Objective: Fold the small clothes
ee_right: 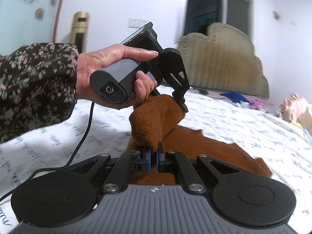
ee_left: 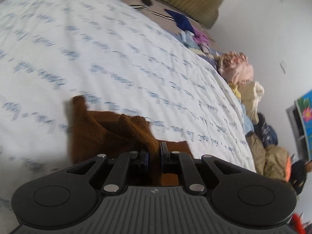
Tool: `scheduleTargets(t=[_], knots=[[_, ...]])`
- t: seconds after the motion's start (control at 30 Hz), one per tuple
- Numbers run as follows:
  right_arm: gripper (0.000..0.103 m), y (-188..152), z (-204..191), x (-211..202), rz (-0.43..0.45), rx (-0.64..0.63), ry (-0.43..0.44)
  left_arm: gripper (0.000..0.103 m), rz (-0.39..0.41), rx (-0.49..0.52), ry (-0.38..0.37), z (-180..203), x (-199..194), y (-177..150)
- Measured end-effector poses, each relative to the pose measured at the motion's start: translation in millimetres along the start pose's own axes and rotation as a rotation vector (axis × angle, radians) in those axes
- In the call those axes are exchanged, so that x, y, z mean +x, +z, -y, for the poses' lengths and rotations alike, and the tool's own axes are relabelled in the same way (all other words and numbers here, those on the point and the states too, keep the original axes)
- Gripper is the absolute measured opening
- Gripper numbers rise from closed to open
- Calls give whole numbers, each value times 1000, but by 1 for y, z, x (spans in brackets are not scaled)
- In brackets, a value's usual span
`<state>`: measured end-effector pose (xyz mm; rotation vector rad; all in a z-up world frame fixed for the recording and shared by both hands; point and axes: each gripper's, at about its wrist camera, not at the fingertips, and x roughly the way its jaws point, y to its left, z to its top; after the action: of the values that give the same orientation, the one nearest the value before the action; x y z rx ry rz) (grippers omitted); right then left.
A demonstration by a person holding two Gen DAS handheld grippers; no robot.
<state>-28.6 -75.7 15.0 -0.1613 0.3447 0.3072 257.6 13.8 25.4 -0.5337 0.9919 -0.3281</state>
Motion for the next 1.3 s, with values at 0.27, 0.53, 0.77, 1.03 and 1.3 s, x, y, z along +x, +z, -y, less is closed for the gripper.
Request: scheduleTargets(t=[0.27, 0.53, 0.77, 1.03, 1.3], knots=[[7, -17, 82, -8, 3, 184, -120, 10, -34, 147, 53, 93, 75, -25], [7, -56, 146, -4, -87, 438, -134, 10, -55, 249, 77, 158, 126, -53], [7, -83, 170, -6, -115, 544, -144, 10, -41, 285, 48, 167, 118, -58], [7, -78, 183, -14, -86, 484, -177, 10, 57, 335, 120, 125, 50, -56], [13, -95, 221, 2, -232, 605, -106, 10, 143, 483, 243, 75, 4, -107]])
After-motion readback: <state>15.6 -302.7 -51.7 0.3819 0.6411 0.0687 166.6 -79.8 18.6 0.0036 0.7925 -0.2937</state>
